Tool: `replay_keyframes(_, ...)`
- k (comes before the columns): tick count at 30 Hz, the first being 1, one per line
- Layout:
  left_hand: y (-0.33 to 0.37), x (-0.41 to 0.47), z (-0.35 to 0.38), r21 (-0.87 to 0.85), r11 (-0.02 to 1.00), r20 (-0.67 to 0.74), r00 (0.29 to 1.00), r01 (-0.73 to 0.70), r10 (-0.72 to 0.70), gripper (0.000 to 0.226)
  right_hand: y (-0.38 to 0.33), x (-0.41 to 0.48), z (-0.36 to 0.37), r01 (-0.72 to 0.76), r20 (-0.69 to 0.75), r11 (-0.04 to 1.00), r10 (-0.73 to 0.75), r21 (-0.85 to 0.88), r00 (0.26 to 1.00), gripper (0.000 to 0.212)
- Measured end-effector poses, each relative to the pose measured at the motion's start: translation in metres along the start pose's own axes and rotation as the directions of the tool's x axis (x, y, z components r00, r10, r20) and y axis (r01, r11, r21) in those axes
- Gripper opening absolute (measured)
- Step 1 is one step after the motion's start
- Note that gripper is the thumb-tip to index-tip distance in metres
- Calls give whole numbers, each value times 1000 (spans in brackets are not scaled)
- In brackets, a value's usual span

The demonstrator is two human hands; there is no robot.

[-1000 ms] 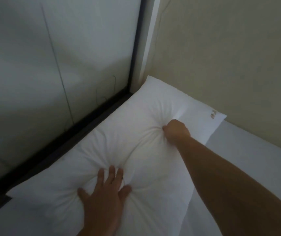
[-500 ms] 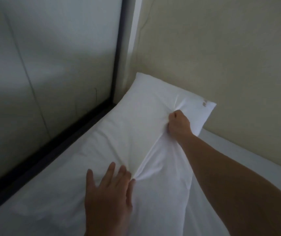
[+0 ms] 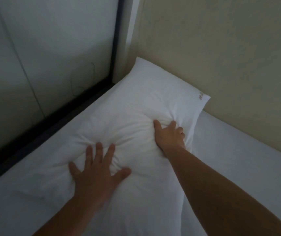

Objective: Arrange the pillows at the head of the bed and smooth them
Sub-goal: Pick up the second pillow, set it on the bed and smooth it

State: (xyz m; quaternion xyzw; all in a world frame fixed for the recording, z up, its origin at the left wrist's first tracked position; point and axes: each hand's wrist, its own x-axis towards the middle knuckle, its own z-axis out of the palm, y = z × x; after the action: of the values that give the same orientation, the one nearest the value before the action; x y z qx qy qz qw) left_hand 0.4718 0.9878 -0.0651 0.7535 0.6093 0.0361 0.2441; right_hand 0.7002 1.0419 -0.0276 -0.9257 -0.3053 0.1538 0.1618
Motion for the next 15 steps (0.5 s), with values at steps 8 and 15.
replay_keyframes(8, 38, -9, -19, 71, 984, -307, 935, -165, 179, 81, -26, -7, -10, 808, 113, 537, -811, -243, 573, 72)
replay_keyframes(15, 7, -7, 0, 157, 985, -75, 996, 66, -55, 101, 55, 55, -33, -8, -3, 980, 7, -200, 1000, 79)
